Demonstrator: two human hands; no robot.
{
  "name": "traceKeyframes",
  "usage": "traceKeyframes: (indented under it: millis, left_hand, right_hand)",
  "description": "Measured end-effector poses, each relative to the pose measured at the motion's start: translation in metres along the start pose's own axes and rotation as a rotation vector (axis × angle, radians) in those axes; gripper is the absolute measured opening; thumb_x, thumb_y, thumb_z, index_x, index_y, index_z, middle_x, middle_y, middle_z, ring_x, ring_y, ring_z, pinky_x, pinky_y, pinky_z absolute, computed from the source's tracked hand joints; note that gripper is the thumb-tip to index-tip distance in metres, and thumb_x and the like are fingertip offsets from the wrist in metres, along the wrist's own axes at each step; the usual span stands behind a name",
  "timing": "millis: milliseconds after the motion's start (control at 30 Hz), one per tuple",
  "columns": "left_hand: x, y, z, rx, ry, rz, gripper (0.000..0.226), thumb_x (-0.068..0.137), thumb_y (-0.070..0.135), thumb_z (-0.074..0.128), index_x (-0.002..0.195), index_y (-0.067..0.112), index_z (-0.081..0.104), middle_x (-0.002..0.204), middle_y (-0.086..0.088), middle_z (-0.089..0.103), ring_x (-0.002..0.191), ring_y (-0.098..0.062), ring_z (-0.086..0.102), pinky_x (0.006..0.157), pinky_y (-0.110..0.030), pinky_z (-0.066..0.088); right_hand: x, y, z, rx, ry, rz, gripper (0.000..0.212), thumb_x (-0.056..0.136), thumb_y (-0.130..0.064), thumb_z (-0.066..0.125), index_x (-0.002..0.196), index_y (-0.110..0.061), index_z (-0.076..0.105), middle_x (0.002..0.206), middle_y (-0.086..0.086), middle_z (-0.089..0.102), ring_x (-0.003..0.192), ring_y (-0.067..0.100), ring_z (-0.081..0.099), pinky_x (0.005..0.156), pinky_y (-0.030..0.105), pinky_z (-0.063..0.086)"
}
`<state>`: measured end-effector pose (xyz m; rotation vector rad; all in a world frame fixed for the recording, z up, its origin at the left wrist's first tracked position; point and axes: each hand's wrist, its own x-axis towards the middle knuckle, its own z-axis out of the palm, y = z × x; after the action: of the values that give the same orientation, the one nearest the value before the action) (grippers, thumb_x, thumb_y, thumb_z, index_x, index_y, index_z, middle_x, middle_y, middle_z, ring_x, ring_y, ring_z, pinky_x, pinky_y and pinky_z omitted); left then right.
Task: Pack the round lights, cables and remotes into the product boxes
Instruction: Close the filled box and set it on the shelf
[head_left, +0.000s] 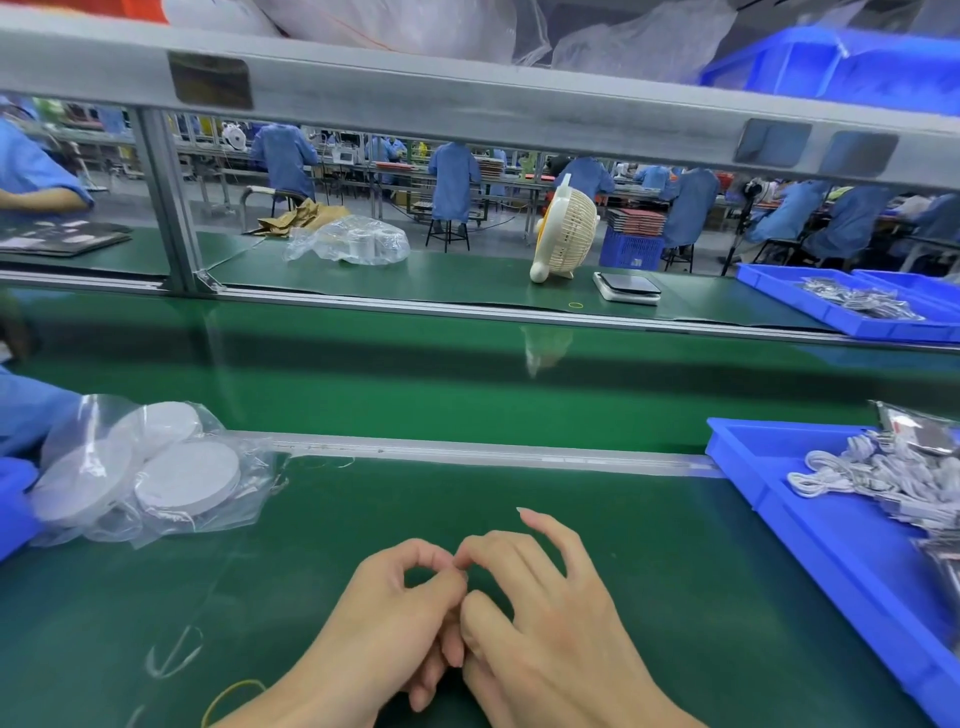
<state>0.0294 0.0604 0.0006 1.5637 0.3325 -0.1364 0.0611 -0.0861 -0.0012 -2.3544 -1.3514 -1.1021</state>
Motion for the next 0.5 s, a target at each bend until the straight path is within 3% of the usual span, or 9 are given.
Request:
traceKeyframes:
  millis: [100, 200, 300, 367, 500]
  left_hand:
    - [-0.0011, 0.0024, -0.0004, 0.009, -0.028, -0.012, 0.01, 0.091, 0.008, 0.047, 0.088, 0.004, 0.056, 0.044, -0.012, 0.049, 0.031, -0.019, 0.035, 0.034, -0.018, 0.028]
    - [-0.0043, 0.0064, -0.0013, 0.004, -0.054, -0.028, 0.01, 0.086, 0.004, 0.045, 0.084, 0.006, 0.054, 0.046, -0.011, 0.047, 0.033, -0.019, 0.035, 0.036, -0.018, 0.027]
    - [-0.0046, 0.0063, 0.0017, 0.04, -0.014, 0.002, 0.014, 0.086, 0.002, 0.043, 0.085, 0.005, 0.056, 0.046, -0.008, 0.049, 0.034, -0.018, 0.036, 0.036, -0.02, 0.027]
    - [-0.0039, 0.0056, 0.0041, 0.054, 0.014, 0.02, 0.015, 0.086, 0.002, 0.044, 0.091, 0.003, 0.059, 0.046, -0.007, 0.05, 0.034, -0.017, 0.037, 0.035, -0.021, 0.028]
    - [-0.0013, 0.0046, 0.0042, 0.03, 0.043, 0.021, 0.016, 0.086, 0.001, 0.045, 0.092, 0.003, 0.06, 0.045, -0.007, 0.051, 0.034, -0.017, 0.037, 0.034, -0.021, 0.029]
  right_hand:
    - [0.0005, -0.0006, -0.0015, 0.045, -0.023, 0.009, 0.004, 0.063, -0.017, 0.053, 0.059, -0.019, 0.052, 0.091, -0.001, 0.068, 0.079, 0.016, 0.064, 0.092, 0.043, 0.052]
    - [-0.0013, -0.0023, -0.0029, 0.111, -0.083, 0.038, 0.01, 0.06, -0.022, 0.057, 0.063, -0.019, 0.048, 0.097, -0.001, 0.065, 0.076, 0.015, 0.058, 0.088, 0.032, 0.052]
    - [-0.0023, -0.0017, -0.0055, 0.161, -0.145, 0.063, 0.02, 0.063, -0.027, 0.061, 0.067, -0.021, 0.042, 0.101, -0.003, 0.062, 0.073, 0.014, 0.054, 0.062, 0.019, 0.031]
    - [-0.0032, -0.0018, -0.0042, 0.148, -0.174, 0.082, 0.023, 0.064, -0.03, 0.062, 0.069, -0.022, 0.041, 0.101, -0.006, 0.061, 0.072, 0.009, 0.051, 0.061, 0.017, 0.021]
    - [-0.0042, -0.0056, 0.0004, 0.147, -0.189, 0.126, 0.034, 0.059, -0.027, 0.074, 0.07, -0.021, 0.042, 0.101, -0.006, 0.061, 0.068, 0.008, 0.048, 0.059, 0.017, 0.021]
